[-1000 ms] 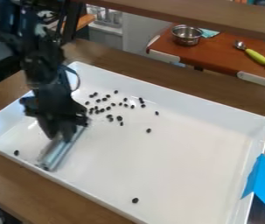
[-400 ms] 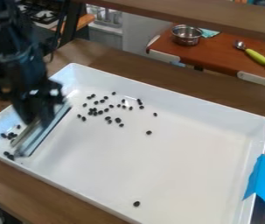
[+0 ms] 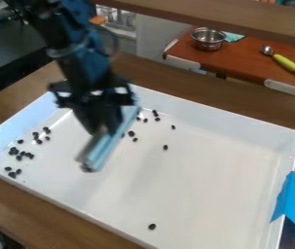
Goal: Sweep into pile
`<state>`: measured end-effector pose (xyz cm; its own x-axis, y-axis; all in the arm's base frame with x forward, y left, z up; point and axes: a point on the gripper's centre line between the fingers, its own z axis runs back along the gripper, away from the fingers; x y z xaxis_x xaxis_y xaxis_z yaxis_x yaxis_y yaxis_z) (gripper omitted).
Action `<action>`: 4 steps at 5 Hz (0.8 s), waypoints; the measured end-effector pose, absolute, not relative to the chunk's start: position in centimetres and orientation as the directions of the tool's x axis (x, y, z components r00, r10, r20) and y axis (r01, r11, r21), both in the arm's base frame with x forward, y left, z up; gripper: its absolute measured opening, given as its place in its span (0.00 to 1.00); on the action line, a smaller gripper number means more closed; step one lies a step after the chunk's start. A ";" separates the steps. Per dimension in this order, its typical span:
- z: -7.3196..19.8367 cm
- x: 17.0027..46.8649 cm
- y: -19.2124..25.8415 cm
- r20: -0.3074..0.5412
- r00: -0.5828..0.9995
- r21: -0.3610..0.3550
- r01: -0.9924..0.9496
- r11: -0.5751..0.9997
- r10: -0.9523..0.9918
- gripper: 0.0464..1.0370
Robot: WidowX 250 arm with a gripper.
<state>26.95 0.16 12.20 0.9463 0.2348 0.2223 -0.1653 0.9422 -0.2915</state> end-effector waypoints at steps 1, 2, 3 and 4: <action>11.3 28.6 -5.1 0.221 0.951 -0.316 -0.140 0.938 0.217 0.29; 10.8 30.9 -8.9 0.212 0.946 -0.329 -0.167 0.929 0.245 0.29; 9.8 32.8 -10.7 0.190 0.941 -0.324 -0.210 0.922 0.281 0.29; 8.2 35.0 -11.7 0.190 0.937 -0.293 -0.231 0.928 0.293 0.29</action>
<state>34.95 -11.67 8.17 0.9369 0.2934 0.1899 -0.2312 0.9278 -0.2929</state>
